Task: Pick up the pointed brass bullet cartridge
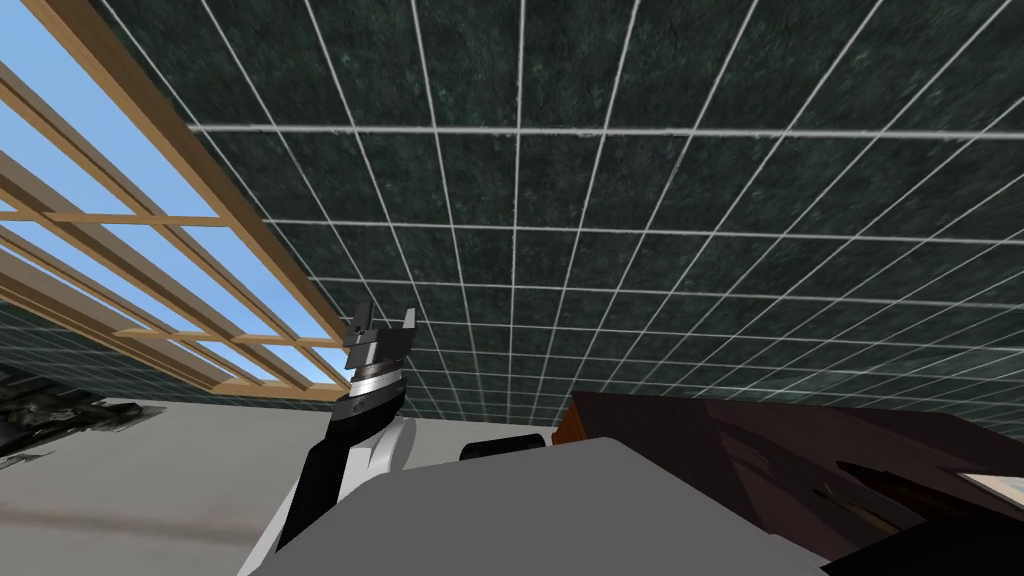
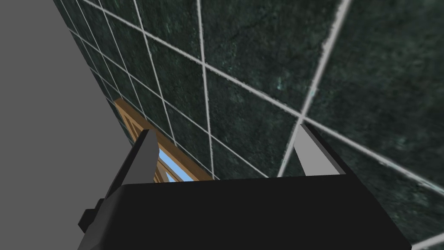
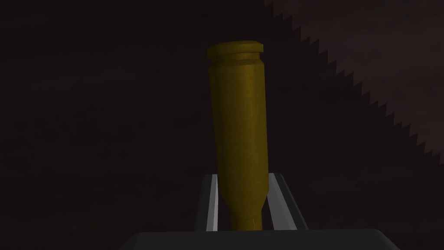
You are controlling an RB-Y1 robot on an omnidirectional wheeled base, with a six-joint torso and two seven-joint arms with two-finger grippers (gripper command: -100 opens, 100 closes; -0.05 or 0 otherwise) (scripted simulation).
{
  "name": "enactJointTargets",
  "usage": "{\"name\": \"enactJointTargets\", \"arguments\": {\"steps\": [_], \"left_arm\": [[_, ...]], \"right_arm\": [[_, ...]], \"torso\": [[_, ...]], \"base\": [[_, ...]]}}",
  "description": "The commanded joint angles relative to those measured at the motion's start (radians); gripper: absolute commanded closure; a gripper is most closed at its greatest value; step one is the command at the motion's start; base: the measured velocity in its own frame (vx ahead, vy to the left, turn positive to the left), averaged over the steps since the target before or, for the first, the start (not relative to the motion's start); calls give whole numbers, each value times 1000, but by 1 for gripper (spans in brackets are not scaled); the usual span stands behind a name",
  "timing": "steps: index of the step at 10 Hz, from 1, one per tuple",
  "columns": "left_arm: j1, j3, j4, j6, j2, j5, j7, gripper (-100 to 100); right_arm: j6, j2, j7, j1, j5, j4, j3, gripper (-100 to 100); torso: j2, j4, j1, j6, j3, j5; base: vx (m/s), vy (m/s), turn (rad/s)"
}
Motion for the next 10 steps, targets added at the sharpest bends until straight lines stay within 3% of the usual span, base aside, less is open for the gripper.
{"name": "enactJointTargets", "arguments": {"steps": [1, 2, 3, 6, 7, 10], "left_arm": [[0, 0, 0, 0, 0, 0, 0, 0], [0, 0, 0, 0, 0, 0, 0, 0], [0, 0, 0, 0, 0, 0, 0, 0], [0, 0, 0, 0, 0, 0, 0, 0], [0, 0, 0, 0, 0, 0, 0, 0], [0, 0, 0, 0, 0, 0, 0, 0]], "right_arm": [[4, -3, -50, 1, 26, -4, 3, 100], [4, -3, -62, 1, 26, -4, 3, 100], [36, -27, -98, 6, 74, -50, 39, 100], [36, -27, -168, 6, 110, -50, 39, 100], [68, -52, -203, 12, 157, -95, 76, 100], [68, -52, -275, 12, 193, -95, 76, 100]], "torso": [[0, 0, 0, 0, 0, 0], [1, 0, 0, 0, 0, 0], [2, 0, 1, 0, 1, 0], [1, 0, 0, 0, 1, 0], [1, 1, 1, 0, 1, 0], [1, 1, 1, 0, 1, 0]], "base": [[16, -8, 8], [1, -2, 16], [27, -17, -69], [17, -8, -18], [33, -10, -96], [20, -9, -7]]}}
